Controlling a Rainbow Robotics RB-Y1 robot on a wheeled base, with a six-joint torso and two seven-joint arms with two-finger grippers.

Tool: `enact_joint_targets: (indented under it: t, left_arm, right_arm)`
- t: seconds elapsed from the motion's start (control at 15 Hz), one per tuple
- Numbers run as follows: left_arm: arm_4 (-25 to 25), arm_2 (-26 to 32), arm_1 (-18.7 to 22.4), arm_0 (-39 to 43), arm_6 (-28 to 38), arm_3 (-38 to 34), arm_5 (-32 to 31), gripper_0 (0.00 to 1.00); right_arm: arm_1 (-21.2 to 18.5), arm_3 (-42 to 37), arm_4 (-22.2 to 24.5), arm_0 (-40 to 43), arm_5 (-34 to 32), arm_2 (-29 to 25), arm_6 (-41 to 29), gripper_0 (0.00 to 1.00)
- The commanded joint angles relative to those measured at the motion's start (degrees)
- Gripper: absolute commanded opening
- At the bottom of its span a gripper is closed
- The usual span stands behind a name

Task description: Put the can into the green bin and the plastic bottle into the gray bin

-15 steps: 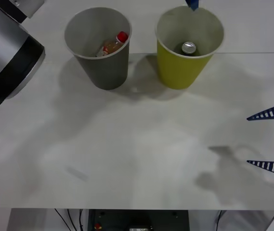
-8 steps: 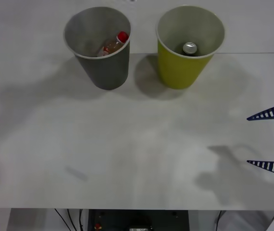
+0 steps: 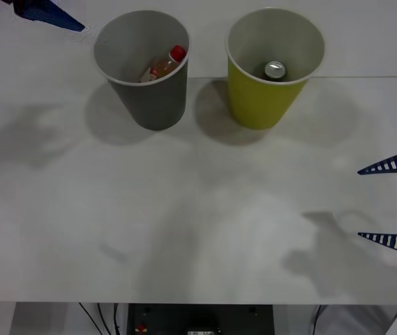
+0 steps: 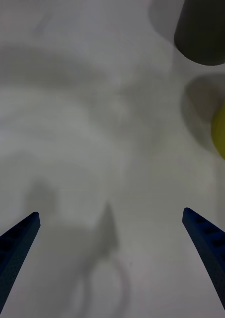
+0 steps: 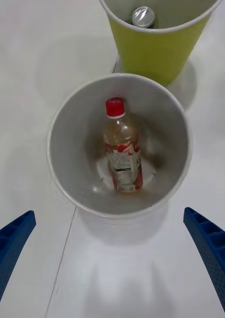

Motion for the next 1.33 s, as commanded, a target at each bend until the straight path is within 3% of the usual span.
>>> enact_joint_targets:
  t: [0.07,0.27,0.47,0.8,1.33]
  left_arm:
    - [1.6,9.8,5.3,11.7,-1.1,-7.2,0.0,1.00]
    - [0.7,26.9,6.1,29.2,-3.0,-14.6,0.0,1.00]
    - [-0.4,38.2,5.3,43.2,-9.5,-20.0,-0.1,1.00]
    - [2.3,45.7,5.1,58.5,-22.4,-22.4,0.0,1.00]
    - [4.4,53.4,-2.6,74.9,-40.3,-22.5,-0.1,1.00]
  right_arm:
    - [0.0,0.0,0.0,0.0,0.0,0.0,0.0,1.00]
    - [0.0,0.0,0.0,0.0,0.0,0.0,0.0,1.00]
    - [0.0,0.0,0.0,0.0,0.0,0.0,0.0,1.00]
    - [0.0,0.0,0.0,0.0,0.0,0.0,0.0,1.00]
    - [0.0,0.0,0.0,0.0,0.0,0.0,0.0,1.00]
